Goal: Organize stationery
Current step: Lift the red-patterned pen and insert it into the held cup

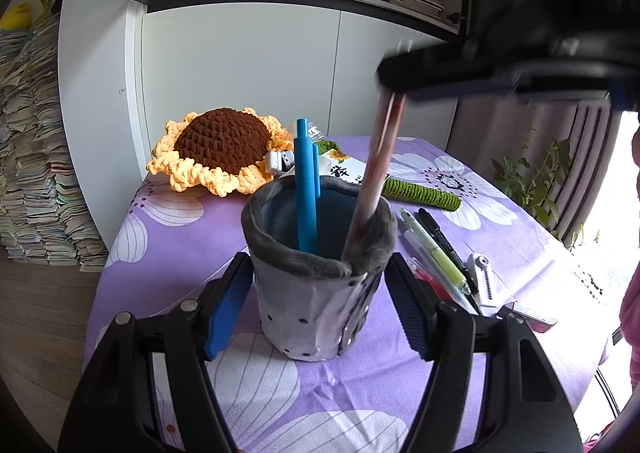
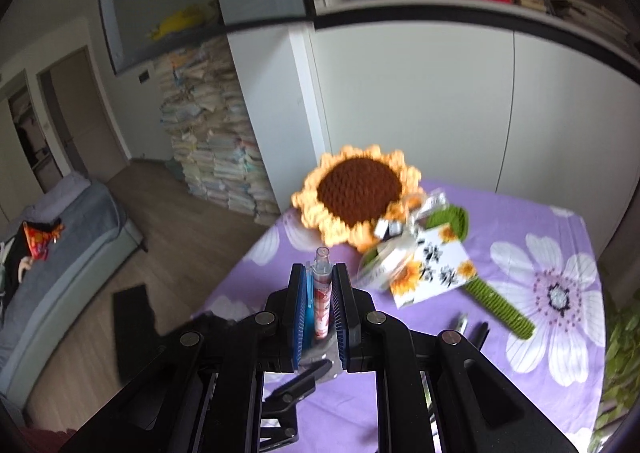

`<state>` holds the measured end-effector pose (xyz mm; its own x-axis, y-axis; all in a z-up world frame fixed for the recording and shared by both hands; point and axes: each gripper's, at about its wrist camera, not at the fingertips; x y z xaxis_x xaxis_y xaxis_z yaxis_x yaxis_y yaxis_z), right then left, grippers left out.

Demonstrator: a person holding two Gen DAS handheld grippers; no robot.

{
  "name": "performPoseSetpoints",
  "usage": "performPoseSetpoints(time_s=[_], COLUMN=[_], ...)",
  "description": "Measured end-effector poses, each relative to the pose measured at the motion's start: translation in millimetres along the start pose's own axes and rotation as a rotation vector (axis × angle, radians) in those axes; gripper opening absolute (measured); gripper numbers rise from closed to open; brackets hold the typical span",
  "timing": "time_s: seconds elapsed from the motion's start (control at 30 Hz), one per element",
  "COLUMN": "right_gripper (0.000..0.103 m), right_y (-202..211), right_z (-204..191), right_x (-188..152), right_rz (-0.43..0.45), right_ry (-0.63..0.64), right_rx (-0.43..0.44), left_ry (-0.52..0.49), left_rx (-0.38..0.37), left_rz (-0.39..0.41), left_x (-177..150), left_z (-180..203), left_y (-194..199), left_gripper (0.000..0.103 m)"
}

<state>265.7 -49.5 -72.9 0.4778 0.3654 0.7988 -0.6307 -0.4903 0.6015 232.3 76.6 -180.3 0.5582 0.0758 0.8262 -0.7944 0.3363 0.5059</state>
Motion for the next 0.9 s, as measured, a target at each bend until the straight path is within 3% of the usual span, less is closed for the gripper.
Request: performPoseSetpoints(time_s=[0.23, 0.5, 0.6, 0.67, 0.77, 0.9], right_gripper=[0.015, 0.015, 0.019, 0.031, 0.031, 0.031], right_y=[-33.7, -28.4, -7.2, 0.4, -8.3, -35.3], right_z=[5.1, 16.3, 31.4, 44.3, 65.3, 81.3], right_x=[-16.5, -20.5, -25.2, -30.8, -45.4, -64.4], right_rz=[-0.090, -0.135, -0.106, -0.113, -0.181, -0.269], right_ry=[-0.037, -0.081, -0.100, -0.117, -0.159, -0.227], right_rx=[0.029, 0.080, 0.032, -0.013, -0.075, -0.045], left_ry=[-0.001, 0.002, 0.004, 0.002, 0.002, 0.001], left_rx=[0.000, 0.001, 0.001, 0.002, 0.003, 0.003], left_rz=[0.000, -0.006, -0.009, -0.009, -0.008, -0.007], left_x=[0.0, 0.1, 0.6, 0.8, 1.1, 1.4], left_z=[0.2, -0.3, -1.0, -1.1, -1.2, -2.0], left_y=[0.0, -1.6, -2.0, -2.2, -2.2, -2.2], left_gripper=[0.068, 0.069, 0.069, 0.069, 0.069, 0.068])
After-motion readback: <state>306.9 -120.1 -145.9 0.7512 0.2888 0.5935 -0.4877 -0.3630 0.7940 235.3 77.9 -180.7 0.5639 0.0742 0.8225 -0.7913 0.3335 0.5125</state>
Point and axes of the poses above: each gripper's, at about its wrist camera, not at the fingertips, and y roughly against the way its jaws point, z to its right, x to its top, and after that the axes turned 11 degrees about y, right-handed
